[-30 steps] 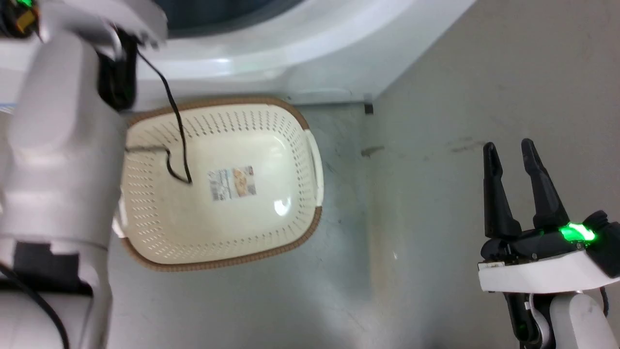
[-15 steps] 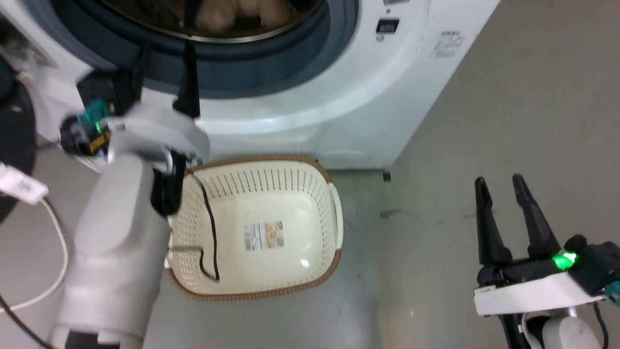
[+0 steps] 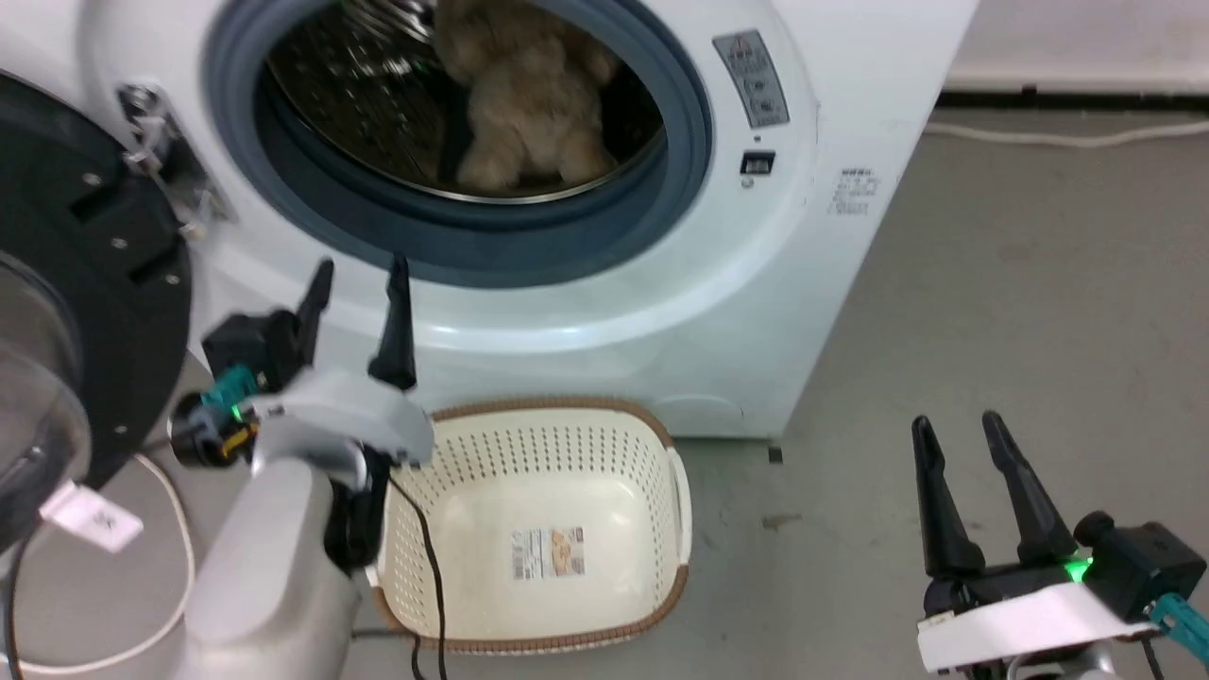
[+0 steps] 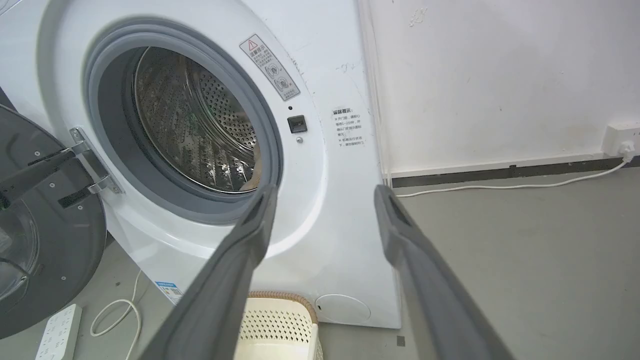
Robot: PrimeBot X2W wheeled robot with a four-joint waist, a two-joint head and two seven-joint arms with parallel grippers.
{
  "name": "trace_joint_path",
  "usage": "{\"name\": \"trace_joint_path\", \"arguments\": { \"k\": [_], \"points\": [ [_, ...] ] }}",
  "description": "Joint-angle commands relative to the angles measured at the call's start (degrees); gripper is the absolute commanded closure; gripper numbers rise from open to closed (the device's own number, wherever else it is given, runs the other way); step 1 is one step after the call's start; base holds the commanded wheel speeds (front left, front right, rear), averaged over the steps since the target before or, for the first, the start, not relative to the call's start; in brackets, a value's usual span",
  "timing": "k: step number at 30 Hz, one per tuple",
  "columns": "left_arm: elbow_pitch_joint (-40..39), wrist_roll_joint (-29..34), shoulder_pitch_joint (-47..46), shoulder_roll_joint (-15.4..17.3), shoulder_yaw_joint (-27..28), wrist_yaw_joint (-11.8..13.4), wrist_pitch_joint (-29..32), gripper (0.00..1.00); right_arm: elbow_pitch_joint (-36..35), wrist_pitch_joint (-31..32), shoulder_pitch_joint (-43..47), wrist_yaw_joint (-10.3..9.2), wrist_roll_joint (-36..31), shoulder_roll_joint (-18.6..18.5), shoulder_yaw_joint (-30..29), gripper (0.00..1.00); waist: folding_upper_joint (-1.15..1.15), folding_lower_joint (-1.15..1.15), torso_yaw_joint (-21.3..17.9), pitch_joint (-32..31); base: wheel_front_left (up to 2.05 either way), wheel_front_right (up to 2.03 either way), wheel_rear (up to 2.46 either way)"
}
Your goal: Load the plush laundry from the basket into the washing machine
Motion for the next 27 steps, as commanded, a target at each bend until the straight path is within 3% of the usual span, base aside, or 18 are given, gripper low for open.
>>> {"name": "trace_joint_path", "arguments": {
  "k": [1,13,27],
  "points": [
    [-1.1,-0.1,1.8,0.0,-0.2,0.1,-0.1,0.00,0.3,-0.3,0.9,-0.04,-0.3,0.0,0.0,0.00,0.00,0.01,0.9,-1.8,0.00,0.00,0.00],
    [-10.5,-1.5,15.4,-0.3,0.2,2.0,0.0,0.00,1.6,-0.3,4.9,-0.04,-1.0,0.0,-0.8,0.00,0.00,0.01,2.9,-7.9,0.00,0.00,0.00],
    [-21.3,-2.3,29.0,0.6,1.6,7.8,2.5,0.00,1.7,0.3,8.2,-0.04,-5.2,0.0,-2.7,0.00,0.00,0.01,2.3,-10.3,0.00,0.00,0.00]
  ]
}}
